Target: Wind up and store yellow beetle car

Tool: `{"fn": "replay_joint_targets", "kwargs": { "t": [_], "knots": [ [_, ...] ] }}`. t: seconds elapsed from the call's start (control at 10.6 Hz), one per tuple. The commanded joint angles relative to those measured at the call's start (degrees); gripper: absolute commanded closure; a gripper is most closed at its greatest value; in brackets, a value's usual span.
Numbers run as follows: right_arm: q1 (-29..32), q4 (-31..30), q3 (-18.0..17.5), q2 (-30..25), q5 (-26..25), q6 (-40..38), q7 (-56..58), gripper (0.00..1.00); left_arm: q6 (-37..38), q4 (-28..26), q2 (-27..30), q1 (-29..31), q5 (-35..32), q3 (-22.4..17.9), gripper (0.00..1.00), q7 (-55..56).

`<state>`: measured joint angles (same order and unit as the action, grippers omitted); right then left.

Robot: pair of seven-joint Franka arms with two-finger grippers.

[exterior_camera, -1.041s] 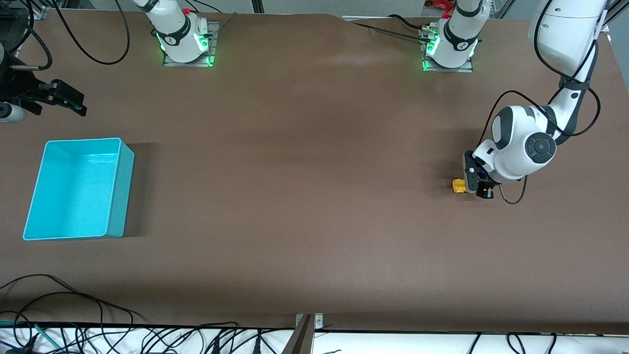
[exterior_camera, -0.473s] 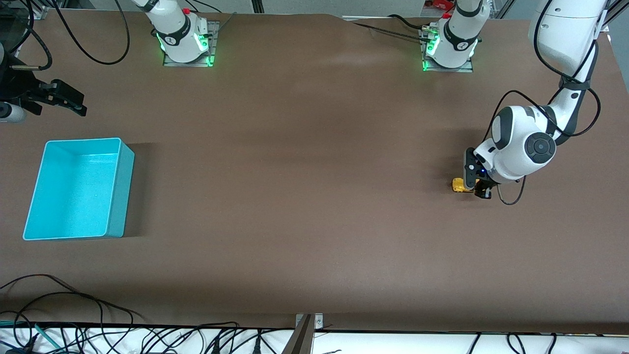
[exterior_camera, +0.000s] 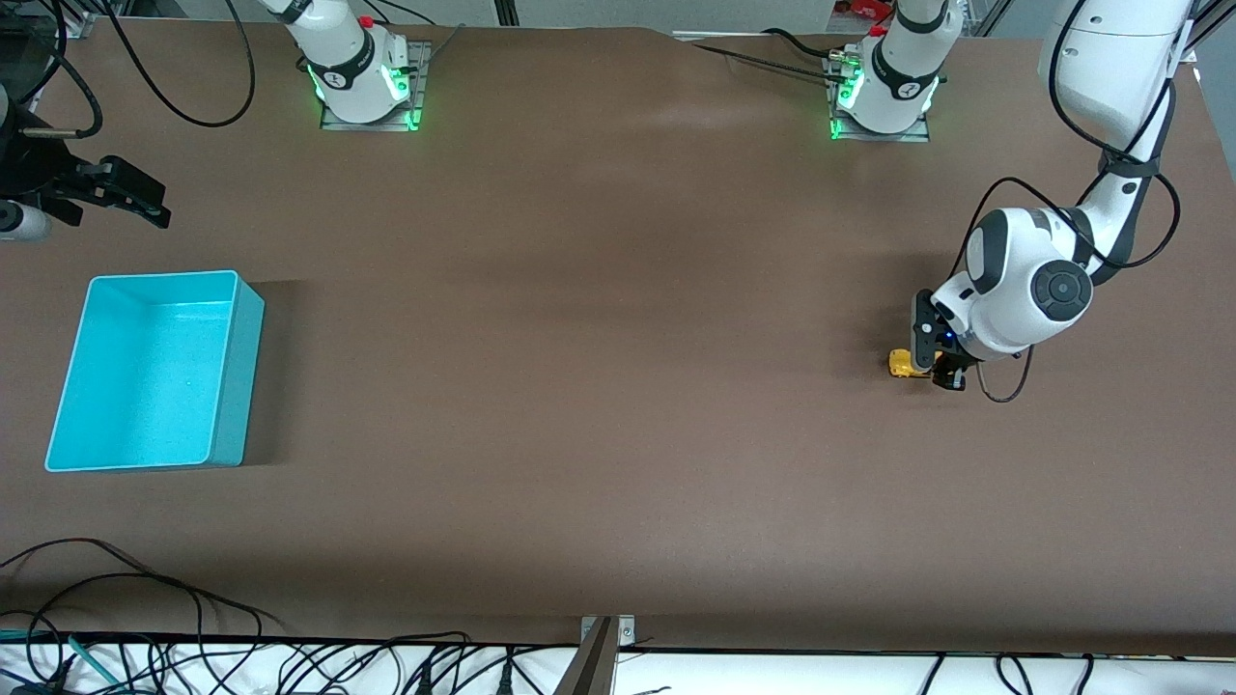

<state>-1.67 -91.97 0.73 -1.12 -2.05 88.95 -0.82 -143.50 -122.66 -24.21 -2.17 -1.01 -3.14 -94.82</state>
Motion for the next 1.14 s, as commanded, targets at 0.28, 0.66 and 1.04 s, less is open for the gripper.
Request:
{"fn": "replay_joint_targets", "kwargs": {
  "t": [0.28, 0.66, 1.04],
  "knots": [
    [0.0, 1.2, 0.0, 0.1, 0.5, -1.1, 0.1, 0.0, -0.4, 0.6, -3.5, 1.4, 1.3, -1.8, 1.0, -1.5],
    [0.0, 1.2, 0.0, 0.0, 0.5, -1.1, 0.1, 0.0, -0.4, 1.9, -4.9, 3.0, 1.4, -5.2, 1.0, -7.0],
    [0.0, 1.2, 0.0, 0.1, 0.5, -1.1, 0.1, 0.0, -3.2, 2.8, -6.6, 6.1, 1.4, -6.9, 1.0, -12.6]
  ]
}}
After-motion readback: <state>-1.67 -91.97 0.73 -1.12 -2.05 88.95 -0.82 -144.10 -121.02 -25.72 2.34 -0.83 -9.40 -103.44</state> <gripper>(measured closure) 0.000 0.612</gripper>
